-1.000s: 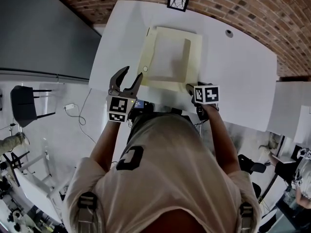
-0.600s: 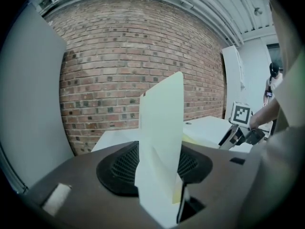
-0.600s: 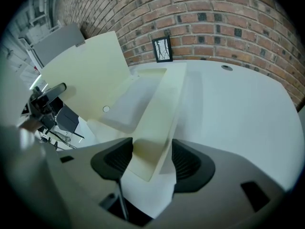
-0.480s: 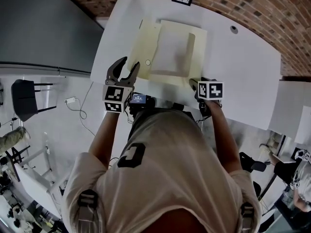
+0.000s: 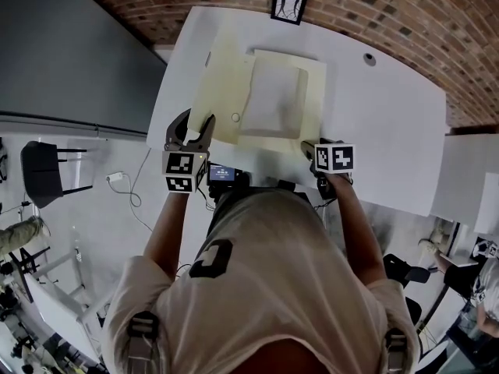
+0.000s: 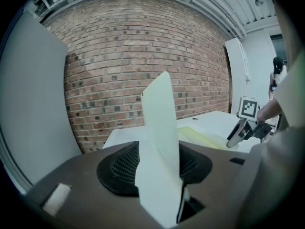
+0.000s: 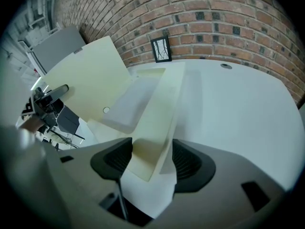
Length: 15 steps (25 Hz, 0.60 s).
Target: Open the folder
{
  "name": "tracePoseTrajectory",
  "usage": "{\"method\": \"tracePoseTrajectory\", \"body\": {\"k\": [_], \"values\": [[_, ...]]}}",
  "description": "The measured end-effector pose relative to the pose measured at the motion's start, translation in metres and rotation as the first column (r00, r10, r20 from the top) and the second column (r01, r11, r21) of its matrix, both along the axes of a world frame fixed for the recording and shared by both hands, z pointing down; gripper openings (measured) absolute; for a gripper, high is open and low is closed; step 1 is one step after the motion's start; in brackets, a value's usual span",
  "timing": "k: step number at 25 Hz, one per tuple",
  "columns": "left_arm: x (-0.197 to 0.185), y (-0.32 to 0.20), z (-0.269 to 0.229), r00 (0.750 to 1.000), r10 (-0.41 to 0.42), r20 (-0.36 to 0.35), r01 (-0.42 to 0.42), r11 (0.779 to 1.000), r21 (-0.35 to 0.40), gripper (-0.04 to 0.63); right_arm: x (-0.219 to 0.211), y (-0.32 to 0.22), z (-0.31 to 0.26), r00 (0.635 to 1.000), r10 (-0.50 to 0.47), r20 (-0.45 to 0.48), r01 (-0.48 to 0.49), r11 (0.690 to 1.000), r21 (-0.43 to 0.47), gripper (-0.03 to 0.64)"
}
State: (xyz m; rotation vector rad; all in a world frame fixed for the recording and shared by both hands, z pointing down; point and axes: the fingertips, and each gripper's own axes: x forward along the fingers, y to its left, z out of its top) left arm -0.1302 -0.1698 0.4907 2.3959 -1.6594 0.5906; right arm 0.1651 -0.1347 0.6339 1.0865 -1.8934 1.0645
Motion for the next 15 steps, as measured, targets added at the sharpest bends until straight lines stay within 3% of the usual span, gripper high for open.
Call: {"method": "tracePoseTrajectory", "body": {"k": [10,15], "values": [[-0.027,-0.001,0.005,0.998,-0.050,0.039,0.051,0.998,-0.022,0.193,0.000,0.000,-0.001,1.000,0.004,0.005,-0.003,1.000,-0.016,0.238],[-0.043,0.000,0.004,0.995,-0.093,0.026,0.094,0.995,-0.027,0.193,-0.001,0.002,-0.001,1.000,0.015,0.008,-0.014,1.000,-0.025,0.238]]}}
